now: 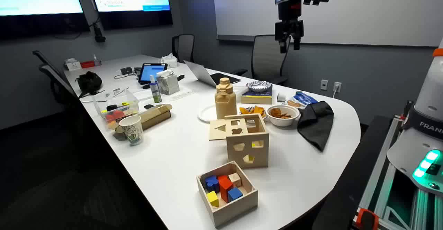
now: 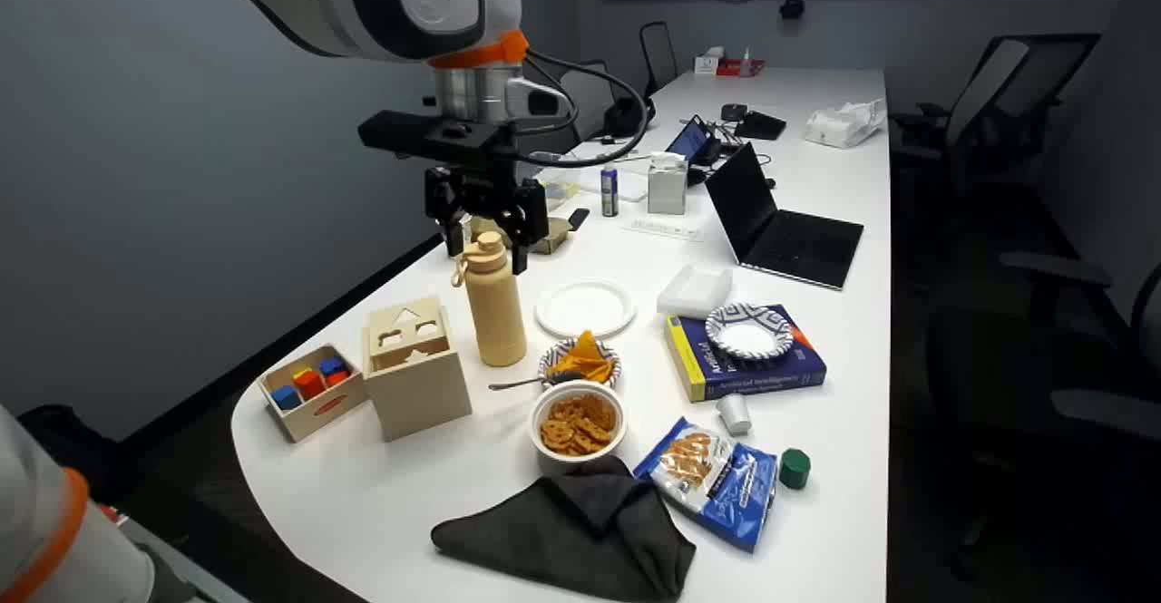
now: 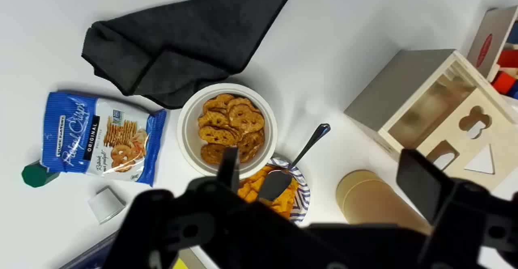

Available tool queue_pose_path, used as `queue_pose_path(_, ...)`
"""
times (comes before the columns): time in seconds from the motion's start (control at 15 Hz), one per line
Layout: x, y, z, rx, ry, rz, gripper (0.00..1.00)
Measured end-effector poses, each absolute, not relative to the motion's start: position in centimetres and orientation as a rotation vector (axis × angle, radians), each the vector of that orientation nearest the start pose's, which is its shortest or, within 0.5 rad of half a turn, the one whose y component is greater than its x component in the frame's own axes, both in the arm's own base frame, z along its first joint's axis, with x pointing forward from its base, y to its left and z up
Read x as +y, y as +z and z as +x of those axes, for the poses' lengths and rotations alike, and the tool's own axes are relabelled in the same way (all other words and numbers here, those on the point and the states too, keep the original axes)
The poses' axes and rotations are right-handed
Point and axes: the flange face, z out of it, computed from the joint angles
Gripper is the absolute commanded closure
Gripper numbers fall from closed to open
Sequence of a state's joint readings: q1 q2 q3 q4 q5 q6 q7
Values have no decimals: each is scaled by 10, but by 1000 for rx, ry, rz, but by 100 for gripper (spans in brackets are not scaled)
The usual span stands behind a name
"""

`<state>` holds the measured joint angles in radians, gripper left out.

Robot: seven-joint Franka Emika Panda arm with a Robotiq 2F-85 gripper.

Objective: Close the cube-shaped wooden object, then place the orange cube and blue cube in it

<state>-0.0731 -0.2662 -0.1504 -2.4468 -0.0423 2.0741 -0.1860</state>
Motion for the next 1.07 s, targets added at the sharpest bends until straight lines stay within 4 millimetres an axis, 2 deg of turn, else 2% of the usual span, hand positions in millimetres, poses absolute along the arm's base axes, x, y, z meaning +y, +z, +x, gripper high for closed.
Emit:
queue_pose_path(0.33,-95,389,425,-2,168,-3115,0)
queue_pose_path(0.47,-75,389,434,-73,171,-3127,0)
queue_pose_path(0.6,-36,386,449,-189,170,-3143,0)
queue_pose_path(0.8,40,373,471,-373,134,-3156,0)
queue_pose_path(0.93,87,357,481,-460,92,-3150,0)
queue_pose_path(1.07,125,337,489,-508,42,-3136,0)
